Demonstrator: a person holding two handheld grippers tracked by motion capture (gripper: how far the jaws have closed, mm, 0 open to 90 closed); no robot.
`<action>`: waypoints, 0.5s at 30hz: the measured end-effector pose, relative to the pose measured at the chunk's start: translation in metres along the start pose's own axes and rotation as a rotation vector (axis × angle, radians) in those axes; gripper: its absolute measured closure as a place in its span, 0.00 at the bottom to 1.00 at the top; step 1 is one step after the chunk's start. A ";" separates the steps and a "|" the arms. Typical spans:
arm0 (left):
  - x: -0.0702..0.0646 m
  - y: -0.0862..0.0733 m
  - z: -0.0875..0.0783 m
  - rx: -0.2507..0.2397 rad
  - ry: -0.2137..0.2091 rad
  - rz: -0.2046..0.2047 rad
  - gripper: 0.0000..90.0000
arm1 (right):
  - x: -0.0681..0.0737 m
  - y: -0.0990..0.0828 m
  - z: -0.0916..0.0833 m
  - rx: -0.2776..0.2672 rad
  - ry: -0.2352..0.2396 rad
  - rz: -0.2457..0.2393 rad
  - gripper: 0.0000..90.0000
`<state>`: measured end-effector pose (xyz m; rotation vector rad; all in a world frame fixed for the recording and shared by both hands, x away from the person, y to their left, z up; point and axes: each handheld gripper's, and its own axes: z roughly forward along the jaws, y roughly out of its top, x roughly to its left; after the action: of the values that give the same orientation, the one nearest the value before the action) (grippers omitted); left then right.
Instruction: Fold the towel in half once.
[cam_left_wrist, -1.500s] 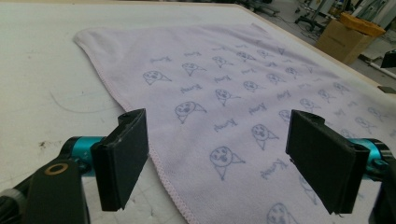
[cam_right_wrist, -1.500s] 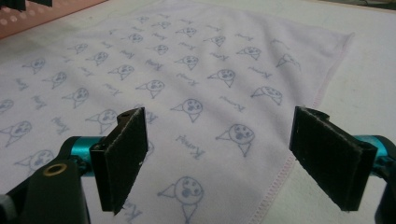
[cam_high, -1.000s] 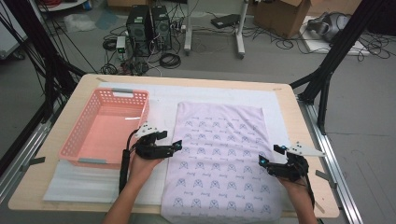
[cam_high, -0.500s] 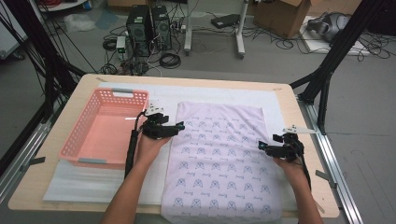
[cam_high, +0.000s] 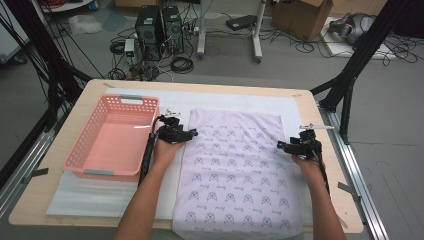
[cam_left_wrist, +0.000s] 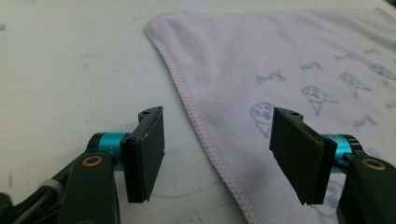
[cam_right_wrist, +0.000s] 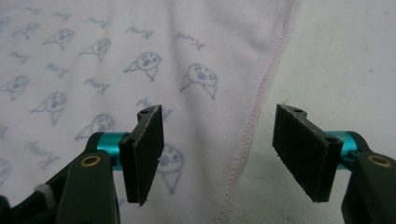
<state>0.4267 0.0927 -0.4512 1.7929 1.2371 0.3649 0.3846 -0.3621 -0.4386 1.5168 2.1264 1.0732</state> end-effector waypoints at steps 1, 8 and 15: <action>0.001 0.000 0.000 -0.002 0.013 0.001 0.39 | 0.000 0.001 0.001 0.002 -0.013 -0.006 0.36; -0.012 0.002 0.007 0.076 0.078 0.166 0.43 | 0.001 0.001 0.010 0.018 -0.104 -0.001 0.42; -0.018 0.002 0.009 0.077 0.121 0.188 0.45 | 0.007 0.002 0.011 0.029 -0.160 -0.035 0.54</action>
<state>0.4255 0.0722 -0.4501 1.9848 1.1817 0.5461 0.3902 -0.3510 -0.4433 1.5178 2.0595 0.8821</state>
